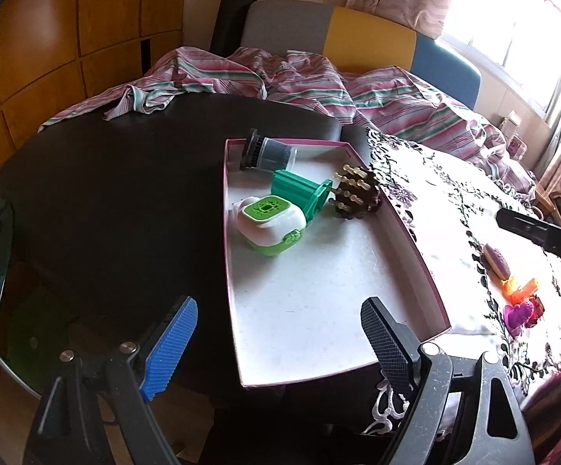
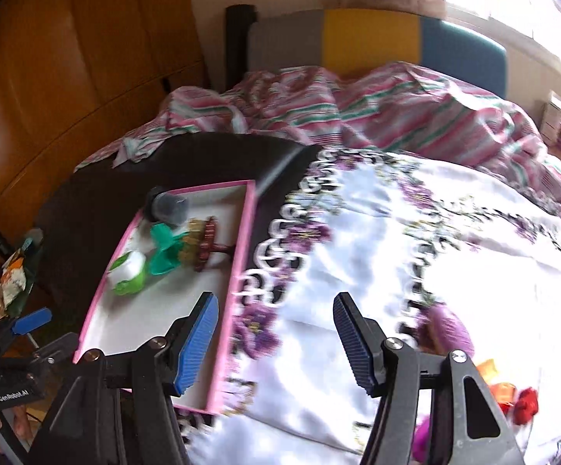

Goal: Organize rigid objects
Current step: 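Move the left gripper to the cloth and grasp the orange cube block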

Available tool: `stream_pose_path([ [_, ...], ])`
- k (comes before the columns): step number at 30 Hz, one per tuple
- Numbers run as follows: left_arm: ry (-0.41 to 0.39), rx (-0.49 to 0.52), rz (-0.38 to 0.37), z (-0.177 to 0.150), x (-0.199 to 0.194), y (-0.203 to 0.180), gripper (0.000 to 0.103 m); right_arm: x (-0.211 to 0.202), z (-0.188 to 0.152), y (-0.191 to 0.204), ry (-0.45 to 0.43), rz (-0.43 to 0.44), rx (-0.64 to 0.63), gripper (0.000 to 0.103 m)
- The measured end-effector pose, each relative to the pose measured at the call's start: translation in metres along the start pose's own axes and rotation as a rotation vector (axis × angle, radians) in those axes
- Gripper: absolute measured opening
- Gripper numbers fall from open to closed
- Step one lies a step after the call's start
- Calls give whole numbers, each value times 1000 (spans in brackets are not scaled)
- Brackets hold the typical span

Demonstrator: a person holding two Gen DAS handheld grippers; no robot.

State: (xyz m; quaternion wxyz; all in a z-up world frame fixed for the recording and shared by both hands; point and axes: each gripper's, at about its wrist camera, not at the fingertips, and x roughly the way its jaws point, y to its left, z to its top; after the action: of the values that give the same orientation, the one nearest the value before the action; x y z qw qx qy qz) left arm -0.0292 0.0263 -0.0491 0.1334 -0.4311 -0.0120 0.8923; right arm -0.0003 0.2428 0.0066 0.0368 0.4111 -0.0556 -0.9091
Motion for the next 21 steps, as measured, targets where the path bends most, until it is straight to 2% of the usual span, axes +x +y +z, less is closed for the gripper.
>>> stream_pose_path([
  [13,-3,70,-27,4,1,-28,87,-46,-15,-111,-39,-125,243,63],
  [21,5,129,-88,13,8,-59,86,-69,-43,-175,-70,-205,426,63],
])
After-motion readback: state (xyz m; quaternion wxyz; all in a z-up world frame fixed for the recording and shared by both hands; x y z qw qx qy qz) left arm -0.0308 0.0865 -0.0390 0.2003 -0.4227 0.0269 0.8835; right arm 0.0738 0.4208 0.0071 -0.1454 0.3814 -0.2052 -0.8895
